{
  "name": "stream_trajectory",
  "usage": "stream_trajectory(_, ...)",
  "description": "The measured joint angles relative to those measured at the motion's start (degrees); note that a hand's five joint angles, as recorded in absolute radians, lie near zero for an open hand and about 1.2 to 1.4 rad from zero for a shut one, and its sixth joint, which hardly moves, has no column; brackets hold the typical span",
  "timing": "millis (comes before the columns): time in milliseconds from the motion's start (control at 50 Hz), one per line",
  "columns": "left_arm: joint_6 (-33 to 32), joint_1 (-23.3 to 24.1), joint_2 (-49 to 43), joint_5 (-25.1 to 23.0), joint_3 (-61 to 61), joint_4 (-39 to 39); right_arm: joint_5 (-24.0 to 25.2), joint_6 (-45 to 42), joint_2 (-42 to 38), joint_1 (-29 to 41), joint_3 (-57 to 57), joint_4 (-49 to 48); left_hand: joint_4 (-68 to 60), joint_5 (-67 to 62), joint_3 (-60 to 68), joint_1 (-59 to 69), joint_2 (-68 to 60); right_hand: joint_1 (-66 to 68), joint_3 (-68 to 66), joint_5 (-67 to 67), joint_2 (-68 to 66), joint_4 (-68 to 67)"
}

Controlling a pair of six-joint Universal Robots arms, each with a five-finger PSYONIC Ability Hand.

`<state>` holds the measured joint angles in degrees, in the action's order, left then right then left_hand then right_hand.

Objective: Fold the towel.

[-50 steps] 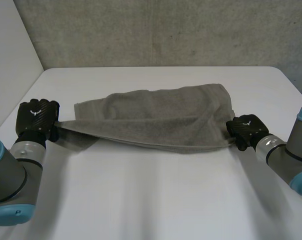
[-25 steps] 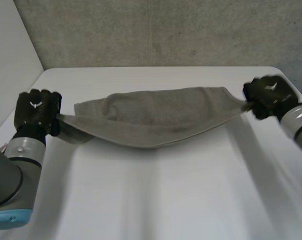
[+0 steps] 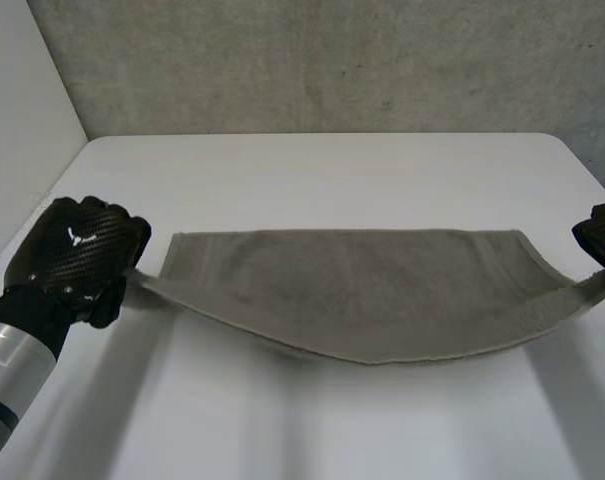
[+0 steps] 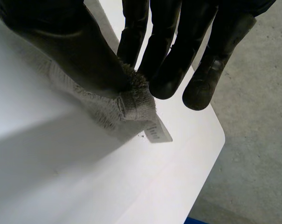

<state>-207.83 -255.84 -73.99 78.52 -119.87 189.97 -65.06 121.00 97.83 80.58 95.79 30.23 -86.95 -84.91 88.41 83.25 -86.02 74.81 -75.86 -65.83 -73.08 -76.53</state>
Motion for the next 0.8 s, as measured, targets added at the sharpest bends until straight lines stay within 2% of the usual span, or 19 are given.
stream_trajectory(60,-1.4,-0.5,-1.5,-0.1,0.0,0.4,2.9,-0.1,-1.8,-0.6,0.1,-0.4,0.0,0.0,0.0,0.0,0.0,0.0,0.0,0.0,0.0,0.0)
stream_trajectory(160,-2.7,-1.6,-11.1,-0.3,2.8,3.9,7.6,-0.1,-9.9,0.1,-1.4,-3.0,0.0,0.0,0.0,0.0,0.0,0.0,0.0,0.0,0.0,0.0)
stream_trajectory(240,-2.8,-1.5,-20.0,-0.2,7.1,6.9,7.7,0.4,-17.4,2.1,-5.1,-5.7,0.0,0.0,0.0,0.0,0.0,0.0,0.0,0.0,0.0,0.0)
stream_trajectory(300,-2.8,-0.9,-27.2,-0.1,11.6,8.5,5.5,1.3,-24.2,4.5,-9.9,-7.3,0.0,0.0,0.0,0.0,0.0,0.1,-0.1,0.0,0.0,0.0)
stream_trajectory(380,-2.6,0.7,-38.0,0.7,20.4,9.5,-0.1,3.8,-34.6,8.4,-19.5,-8.3,0.0,0.0,0.1,0.0,0.0,0.1,-0.4,0.0,0.0,0.0)
stream_trajectory(520,-2.2,2.4,-53.3,4.5,37.0,9.0,-8.7,7.8,-50.7,11.9,-37.8,-8.4,0.0,0.0,0.1,0.0,0.0,0.1,-0.4,0.0,0.0,0.0)
stream_trajectory(660,-2.2,3.0,-61.8,7.2,48.5,8.6,-12.6,9.8,-59.9,12.7,-50.2,-8.4,0.0,0.0,0.1,0.0,0.0,0.1,-0.4,-0.2,0.0,0.0)
stream_trajectory(800,-2.2,3.3,-66.6,7.9,55.7,8.3,-15.0,10.8,-66.6,14.0,-60.3,-8.5,0.0,0.0,0.1,0.0,-0.3,0.1,-0.4,-0.7,0.0,0.0)
